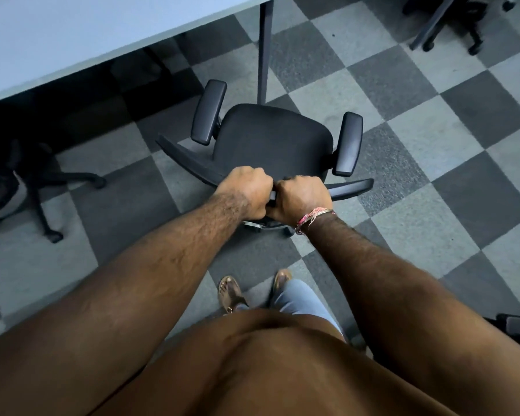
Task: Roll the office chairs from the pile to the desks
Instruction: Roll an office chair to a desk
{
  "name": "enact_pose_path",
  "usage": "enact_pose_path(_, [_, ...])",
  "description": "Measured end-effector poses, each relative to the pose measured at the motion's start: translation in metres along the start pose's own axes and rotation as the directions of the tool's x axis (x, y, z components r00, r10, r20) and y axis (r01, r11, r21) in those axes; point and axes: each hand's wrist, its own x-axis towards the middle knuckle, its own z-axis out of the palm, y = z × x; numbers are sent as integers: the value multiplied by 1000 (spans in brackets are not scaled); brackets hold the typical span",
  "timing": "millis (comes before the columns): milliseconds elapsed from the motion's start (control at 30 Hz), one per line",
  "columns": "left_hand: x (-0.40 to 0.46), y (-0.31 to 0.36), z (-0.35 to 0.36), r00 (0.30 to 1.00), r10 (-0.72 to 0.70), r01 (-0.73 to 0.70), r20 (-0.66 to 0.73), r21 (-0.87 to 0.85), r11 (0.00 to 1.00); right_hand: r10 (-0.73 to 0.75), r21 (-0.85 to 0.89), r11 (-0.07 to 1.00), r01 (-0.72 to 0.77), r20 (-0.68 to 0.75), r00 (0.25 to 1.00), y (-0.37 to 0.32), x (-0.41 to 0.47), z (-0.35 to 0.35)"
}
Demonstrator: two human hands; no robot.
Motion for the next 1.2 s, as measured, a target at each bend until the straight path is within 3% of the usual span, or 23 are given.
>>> enact_pose_path(300, [-61, 56, 29, 984, -174, 175, 28, -56, 983, -252, -62, 965, 254, 32, 967, -5, -60, -2])
enact_pose_path(600, [-114, 112, 50, 953, -302, 301, 29, -194, 934, -391, -68, 916, 395, 62, 918, 1, -113, -1])
enact_pose_path(867, [-135, 124, 78, 948, -315, 319, 51, -188, 929, -461, -78, 879, 470, 109, 881, -14, -134, 3])
enact_pose_path(1200, [-100, 79, 65, 954, -297, 297, 26, -183, 937, -447, -67, 888, 454, 96, 889, -12, -80, -1])
